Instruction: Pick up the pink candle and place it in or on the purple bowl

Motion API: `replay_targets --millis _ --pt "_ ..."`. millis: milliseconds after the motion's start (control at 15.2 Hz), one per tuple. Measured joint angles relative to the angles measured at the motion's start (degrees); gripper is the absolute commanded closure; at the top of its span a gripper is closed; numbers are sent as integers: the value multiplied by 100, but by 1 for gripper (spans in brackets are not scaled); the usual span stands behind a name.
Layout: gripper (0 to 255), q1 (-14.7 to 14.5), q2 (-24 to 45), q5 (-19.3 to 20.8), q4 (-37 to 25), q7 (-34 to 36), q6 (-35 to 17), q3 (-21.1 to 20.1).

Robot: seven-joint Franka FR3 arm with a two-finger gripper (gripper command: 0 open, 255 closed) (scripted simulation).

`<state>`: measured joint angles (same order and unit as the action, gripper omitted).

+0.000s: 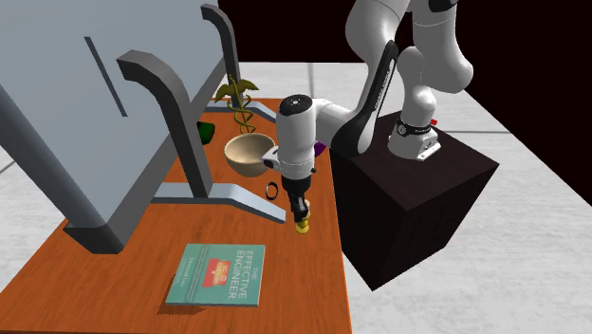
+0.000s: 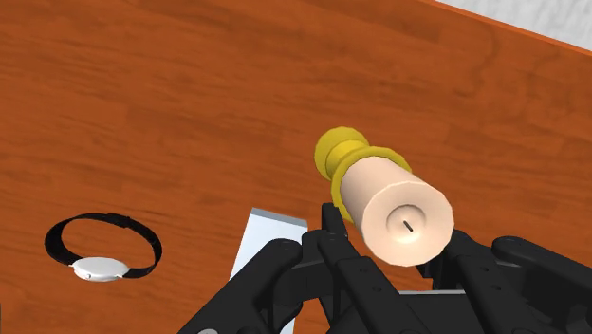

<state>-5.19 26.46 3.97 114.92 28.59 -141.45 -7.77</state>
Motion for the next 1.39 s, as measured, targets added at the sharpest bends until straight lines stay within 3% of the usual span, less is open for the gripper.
replay_targets --millis 1386 --pt "255 79 -980 -202 -260 -121 1237 -108"
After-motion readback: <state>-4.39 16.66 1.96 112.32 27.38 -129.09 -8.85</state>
